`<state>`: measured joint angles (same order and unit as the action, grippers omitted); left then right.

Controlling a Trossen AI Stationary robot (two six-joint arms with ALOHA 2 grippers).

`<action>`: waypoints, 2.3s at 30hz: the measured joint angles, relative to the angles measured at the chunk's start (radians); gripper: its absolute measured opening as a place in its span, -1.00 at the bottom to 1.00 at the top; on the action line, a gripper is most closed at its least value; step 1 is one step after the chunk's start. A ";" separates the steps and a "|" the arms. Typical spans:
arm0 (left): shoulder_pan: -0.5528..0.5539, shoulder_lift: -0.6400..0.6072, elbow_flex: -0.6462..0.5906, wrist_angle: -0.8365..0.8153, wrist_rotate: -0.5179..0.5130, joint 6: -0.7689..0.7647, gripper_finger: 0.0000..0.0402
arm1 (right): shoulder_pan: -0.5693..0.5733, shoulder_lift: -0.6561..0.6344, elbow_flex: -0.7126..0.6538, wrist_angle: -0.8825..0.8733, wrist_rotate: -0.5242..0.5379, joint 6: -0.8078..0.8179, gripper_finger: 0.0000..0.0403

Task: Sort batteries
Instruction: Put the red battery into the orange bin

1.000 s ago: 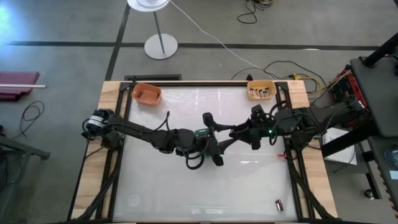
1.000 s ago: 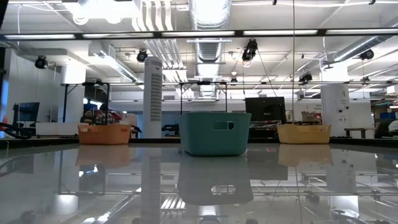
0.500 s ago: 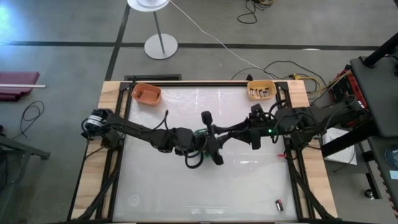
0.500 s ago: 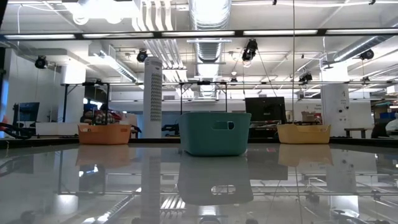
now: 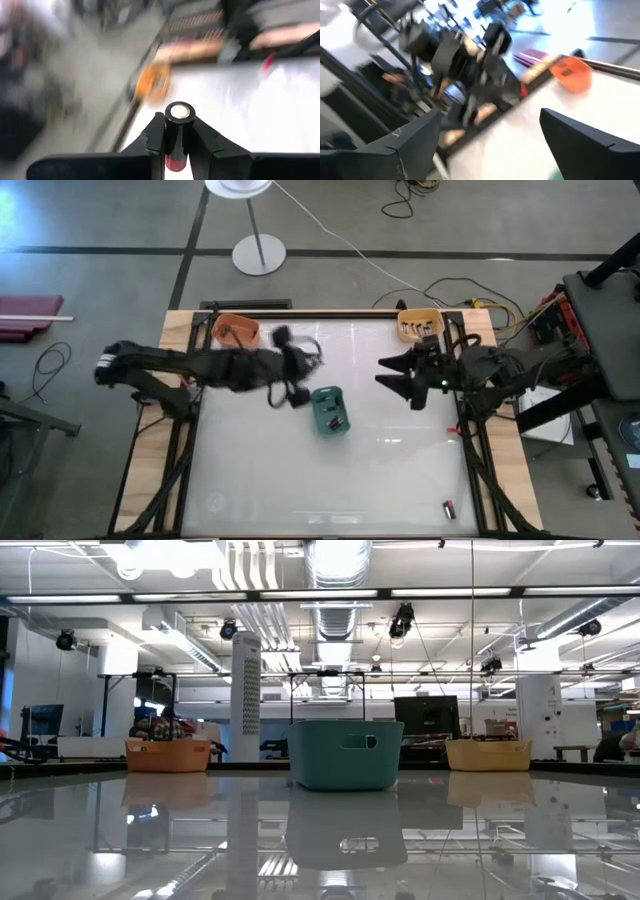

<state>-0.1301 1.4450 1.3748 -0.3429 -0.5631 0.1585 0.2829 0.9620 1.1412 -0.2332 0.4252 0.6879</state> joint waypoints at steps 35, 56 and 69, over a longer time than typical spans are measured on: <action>1.054 -0.049 -0.388 -0.574 0.584 -0.733 -0.86 | 0.009 -0.110 -0.017 -0.151 -0.168 -0.244 0.42; 1.061 0.026 -0.386 -0.397 0.475 -0.886 -0.86 | -0.241 -0.120 -0.020 -0.032 -0.244 -0.414 0.43; 1.077 0.202 -0.387 -0.321 0.486 -0.830 -0.86 | -0.292 -0.240 -0.020 -0.090 -0.270 -0.282 0.38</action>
<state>0.9474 1.6474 0.9874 -0.6643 -0.0769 -0.6716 -0.0093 0.7217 1.1213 -0.3228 0.1549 0.4057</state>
